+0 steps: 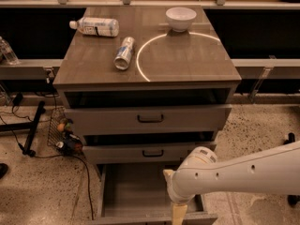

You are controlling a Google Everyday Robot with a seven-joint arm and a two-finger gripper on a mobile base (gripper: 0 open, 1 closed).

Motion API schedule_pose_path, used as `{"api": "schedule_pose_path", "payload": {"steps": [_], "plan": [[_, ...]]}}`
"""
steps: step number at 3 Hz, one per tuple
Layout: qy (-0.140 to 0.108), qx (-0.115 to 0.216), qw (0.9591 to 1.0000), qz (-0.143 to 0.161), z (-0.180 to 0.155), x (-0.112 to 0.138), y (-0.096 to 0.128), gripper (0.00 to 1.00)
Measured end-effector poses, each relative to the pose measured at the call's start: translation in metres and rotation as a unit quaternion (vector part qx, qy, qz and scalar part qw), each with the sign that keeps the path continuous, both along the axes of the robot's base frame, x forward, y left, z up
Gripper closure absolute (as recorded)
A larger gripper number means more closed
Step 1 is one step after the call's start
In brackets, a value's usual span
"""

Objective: Close bottom drawer

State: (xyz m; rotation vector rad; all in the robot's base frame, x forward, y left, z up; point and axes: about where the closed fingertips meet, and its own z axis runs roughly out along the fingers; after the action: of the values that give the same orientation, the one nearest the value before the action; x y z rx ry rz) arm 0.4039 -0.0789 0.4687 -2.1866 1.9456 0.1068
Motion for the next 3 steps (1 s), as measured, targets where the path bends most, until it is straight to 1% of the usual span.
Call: {"api": "schedule_pose_path", "payload": {"steps": [1, 2, 3], "plan": [[0.01, 0.012, 0.9996, -0.023, -0.04, 0.014, -0.001, 0.0], [0.021, 0.025, 0.9981, -0.052, -0.1, 0.03, -0.01, 0.0], [0.02, 0.024, 0.9968, -0.073, -0.152, 0.042, -0.032, 0.0]]}}
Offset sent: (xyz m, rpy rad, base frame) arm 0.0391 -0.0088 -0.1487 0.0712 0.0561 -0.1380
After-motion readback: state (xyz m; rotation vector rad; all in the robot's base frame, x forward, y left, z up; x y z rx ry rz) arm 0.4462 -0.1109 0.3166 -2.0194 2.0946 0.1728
